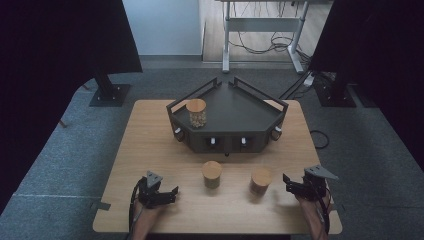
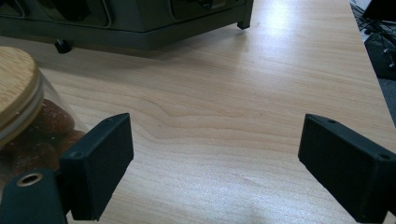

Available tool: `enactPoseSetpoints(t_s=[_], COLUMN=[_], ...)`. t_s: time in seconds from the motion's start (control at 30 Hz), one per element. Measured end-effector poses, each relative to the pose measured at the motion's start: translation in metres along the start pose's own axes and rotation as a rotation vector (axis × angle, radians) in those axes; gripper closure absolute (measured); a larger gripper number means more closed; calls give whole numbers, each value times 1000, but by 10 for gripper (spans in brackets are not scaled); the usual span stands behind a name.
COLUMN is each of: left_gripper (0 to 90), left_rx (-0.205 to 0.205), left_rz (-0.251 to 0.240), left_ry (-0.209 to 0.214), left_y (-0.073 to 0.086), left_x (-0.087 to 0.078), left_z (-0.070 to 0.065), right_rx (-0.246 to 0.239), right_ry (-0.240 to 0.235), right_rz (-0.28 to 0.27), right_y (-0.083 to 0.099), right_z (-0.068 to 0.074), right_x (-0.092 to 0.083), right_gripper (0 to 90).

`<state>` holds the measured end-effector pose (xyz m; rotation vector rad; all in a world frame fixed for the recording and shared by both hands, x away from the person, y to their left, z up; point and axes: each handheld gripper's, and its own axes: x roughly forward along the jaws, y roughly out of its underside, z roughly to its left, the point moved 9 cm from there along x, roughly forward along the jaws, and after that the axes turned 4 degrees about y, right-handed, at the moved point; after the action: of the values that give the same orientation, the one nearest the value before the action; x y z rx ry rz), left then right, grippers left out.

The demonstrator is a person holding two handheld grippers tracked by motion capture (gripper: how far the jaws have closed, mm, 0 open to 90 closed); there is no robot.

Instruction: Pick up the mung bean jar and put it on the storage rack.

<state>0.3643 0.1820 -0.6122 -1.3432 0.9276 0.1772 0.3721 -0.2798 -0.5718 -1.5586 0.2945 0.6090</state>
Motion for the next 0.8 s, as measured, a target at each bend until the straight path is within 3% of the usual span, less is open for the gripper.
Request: enactPoseSetpoints(t_s=[0.8], left_gripper=[72], left_rx=[23], left_rz=[44], left_ry=[-26], left_y=[3], left_x=[4], left_z=[-1], right_rx=[-20], right_ry=[-10], right_rz=[-55], right_y=[-21], right_z=[15], right_x=[-22], right_gripper=[98])
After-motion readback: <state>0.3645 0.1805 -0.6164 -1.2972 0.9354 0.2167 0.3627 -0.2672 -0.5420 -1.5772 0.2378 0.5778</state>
